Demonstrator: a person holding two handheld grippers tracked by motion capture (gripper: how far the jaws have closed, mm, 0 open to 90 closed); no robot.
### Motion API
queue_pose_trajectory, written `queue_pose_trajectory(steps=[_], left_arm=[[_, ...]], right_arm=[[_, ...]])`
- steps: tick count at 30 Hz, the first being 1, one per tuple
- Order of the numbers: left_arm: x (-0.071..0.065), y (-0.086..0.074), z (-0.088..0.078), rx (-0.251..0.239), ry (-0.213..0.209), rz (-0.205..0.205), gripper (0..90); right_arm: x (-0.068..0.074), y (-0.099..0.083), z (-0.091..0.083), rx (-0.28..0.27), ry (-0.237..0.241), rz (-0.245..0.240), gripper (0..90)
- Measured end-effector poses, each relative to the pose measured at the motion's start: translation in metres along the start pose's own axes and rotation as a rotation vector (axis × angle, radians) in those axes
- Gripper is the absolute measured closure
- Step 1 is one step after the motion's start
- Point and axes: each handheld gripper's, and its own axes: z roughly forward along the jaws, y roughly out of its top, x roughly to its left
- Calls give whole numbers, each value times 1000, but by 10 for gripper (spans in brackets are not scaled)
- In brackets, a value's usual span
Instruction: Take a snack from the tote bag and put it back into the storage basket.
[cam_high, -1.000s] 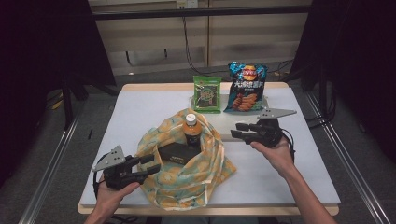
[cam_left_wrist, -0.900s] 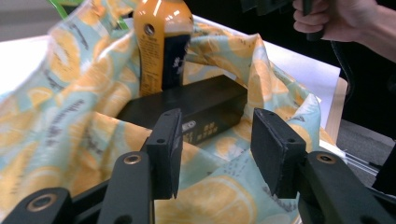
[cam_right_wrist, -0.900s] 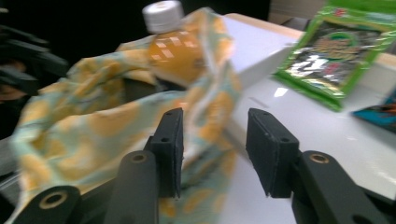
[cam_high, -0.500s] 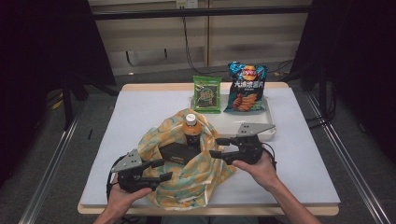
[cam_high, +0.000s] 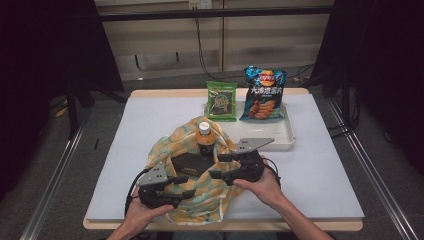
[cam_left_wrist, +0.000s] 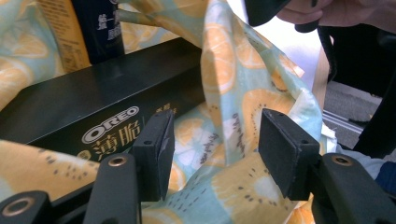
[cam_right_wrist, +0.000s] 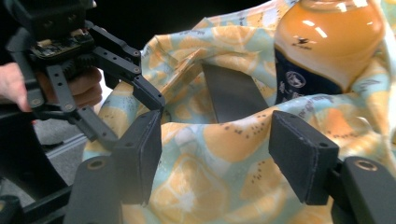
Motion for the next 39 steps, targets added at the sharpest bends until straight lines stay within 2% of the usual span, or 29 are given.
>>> queue_pose_trajectory(steps=[2, 4, 7, 8, 9, 10, 12, 13, 15, 16, 18, 21, 23, 26, 32, 35, 38, 39], left_arm=[[0, 0, 1, 4, -14, 6, 522], [0, 0, 6, 18, -27, 7, 538], [0, 2, 13, 47, -29, 16, 567], [0, 2, 14, 40, -34, 6, 584], [0, 3, 15, 39, -35, 7, 595], [0, 3, 17, 41, -44, 7, 614], [-3, 4, 20, 42, -54, 5, 689], [-2, 5, 21, 57, -58, 21, 730], [-5, 10, 22, 37, -52, 25, 813], [-5, 13, 22, 19, -73, 28, 869], [-7, 18, 25, 7, -80, 33, 900], [-12, 19, 35, 28, -92, 34, 897], [-13, 18, 39, 34, -83, 31, 836], [-10, 15, 35, 20, -66, 9, 720], [-2, 11, 29, 1, -64, -12, 644], [1, 9, 25, 1, -45, -12, 644], [6, 9, 25, 23, 7, 32, 627], [8, 8, 26, 26, 12, 17, 621]], right_arm=[[1, -1, 5, 10, -19, 3, 383], [-2, -4, 10, 15, -35, 21, 431], [-6, -6, 15, 26, -43, 31, 641], [-6, -6, 15, 25, -38, 26, 724], [-5, -6, 13, 18, -28, 26, 843], [-5, -6, 11, 10, -33, 24, 886], [-6, -5, 6, 4, -40, 27, 900], [-7, -5, 4, 0, -42, 26, 900], [-8, -6, -1, -5, -50, 34, 900], [-8, -7, -4, -7, -57, 37, 900], [-9, -10, -12, -13, -71, 43, 900], [-13, -17, -25, -24, -90, 57, 900], [-14, -23, -30, -11, -109, 59, 900], [-18, -32, -36, -10, -128, 72, 900], [-24, -48, -46, 32, -177, 86, 900], [-28, -56, -46, 62, -200, 85, 900], [-33, -59, -47, 76, -213, 95, 900], [-35, -61, -46, 80, -219, 100, 900]])
